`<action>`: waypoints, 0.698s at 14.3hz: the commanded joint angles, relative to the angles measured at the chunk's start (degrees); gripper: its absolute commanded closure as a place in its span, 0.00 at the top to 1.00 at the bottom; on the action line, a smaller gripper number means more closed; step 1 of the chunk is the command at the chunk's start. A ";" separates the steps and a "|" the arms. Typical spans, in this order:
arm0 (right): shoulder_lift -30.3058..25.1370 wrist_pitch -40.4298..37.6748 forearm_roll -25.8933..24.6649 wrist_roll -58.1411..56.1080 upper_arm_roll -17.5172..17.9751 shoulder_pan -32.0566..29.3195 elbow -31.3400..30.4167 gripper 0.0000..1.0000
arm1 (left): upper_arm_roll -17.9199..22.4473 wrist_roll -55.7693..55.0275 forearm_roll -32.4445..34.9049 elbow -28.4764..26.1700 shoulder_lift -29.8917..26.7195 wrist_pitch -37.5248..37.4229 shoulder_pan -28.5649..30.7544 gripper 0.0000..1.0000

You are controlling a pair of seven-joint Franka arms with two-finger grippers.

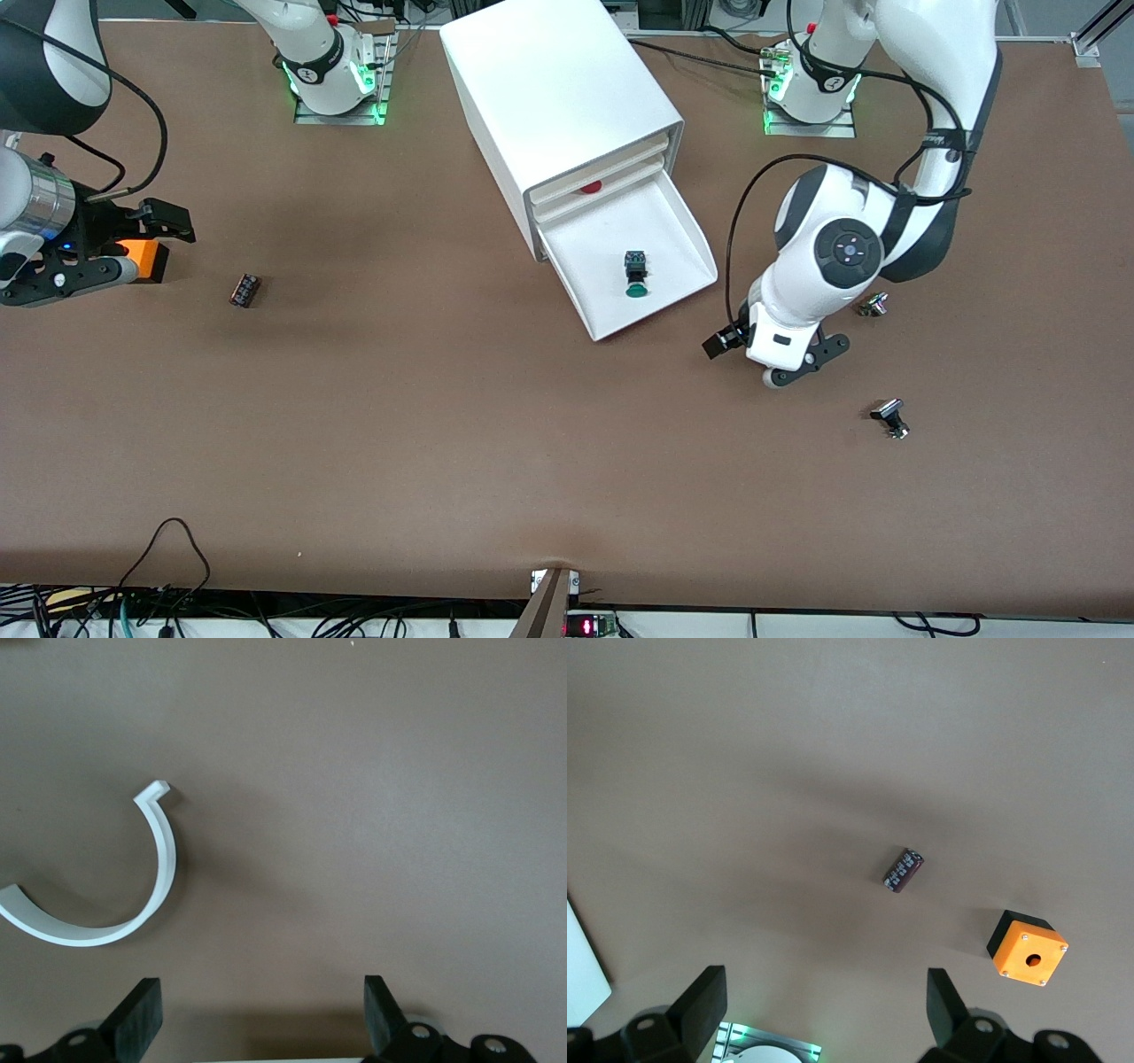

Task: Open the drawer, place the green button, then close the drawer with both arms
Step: 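Move the left gripper to the open drawer's front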

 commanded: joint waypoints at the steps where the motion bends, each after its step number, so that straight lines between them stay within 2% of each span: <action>1: -0.11 0.41 -0.76 0.70 0.85 -0.65 -0.19 1.00 | -0.94 -5.62 3.43 -3.17 0.41 4.95 -1.23 1.00; 4: 0.24 0.76 -0.76 0.70 0.85 -0.65 -0.19 1.00 | -2.61 -13.96 9.58 -6.17 2.70 12.08 -2.54 1.00; 10: 0.50 0.85 -0.76 0.70 0.85 -0.65 -0.19 1.00 | -2.61 -17.33 10.30 -6.18 6.39 13.59 -6.68 1.00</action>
